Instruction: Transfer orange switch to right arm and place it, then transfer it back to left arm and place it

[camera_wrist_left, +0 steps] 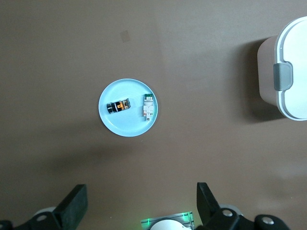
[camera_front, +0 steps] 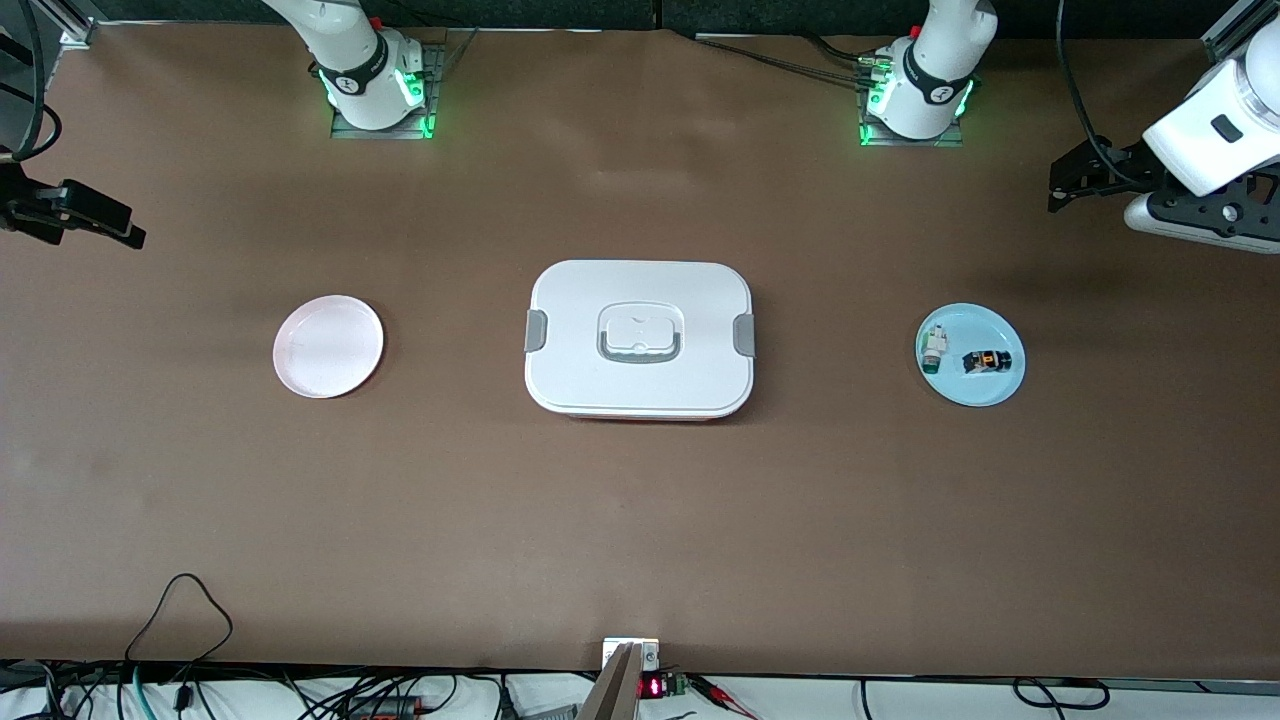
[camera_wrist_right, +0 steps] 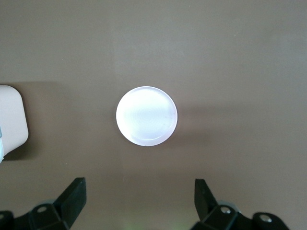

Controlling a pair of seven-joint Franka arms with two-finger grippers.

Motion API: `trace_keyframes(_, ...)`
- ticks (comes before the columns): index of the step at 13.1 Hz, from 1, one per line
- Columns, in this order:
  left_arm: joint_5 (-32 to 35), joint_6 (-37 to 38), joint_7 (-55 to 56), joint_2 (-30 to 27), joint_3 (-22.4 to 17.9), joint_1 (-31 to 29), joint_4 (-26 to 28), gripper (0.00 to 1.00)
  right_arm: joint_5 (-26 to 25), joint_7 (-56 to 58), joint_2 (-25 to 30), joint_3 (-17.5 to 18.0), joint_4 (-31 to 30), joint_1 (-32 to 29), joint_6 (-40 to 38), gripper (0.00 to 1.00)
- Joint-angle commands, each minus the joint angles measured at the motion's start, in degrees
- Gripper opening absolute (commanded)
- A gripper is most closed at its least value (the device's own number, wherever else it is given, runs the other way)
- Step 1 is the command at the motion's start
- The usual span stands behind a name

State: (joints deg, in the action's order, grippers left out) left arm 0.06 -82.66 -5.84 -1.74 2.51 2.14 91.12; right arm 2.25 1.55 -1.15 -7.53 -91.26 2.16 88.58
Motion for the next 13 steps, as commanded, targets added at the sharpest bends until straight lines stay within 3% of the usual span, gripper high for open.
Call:
trace_keyframes(1, 0.0, 1.4, 0.7, -0.1, 0.0, 0.0, -0.9, 1.0, -0.2, 0.6, 0.0, 0.2, 1.5, 0.0, -1.8, 1.0)
trace_keyframes(7, 0.0, 1.4, 0.7, 0.0, 0.0, -0.1, -0.9, 1.0, -3.5, 0.6, -0.4, 0.7, 2.6, 0.5, -2.7, 1.0)
trace_keyframes(13, 0.0, 1.5, 2.1, 0.1, -0.5, -0.6, -0.7, 1.0, -3.7, 0.6, -0.7, 0.7, 2.5, 0.9, -2.7, 1.0)
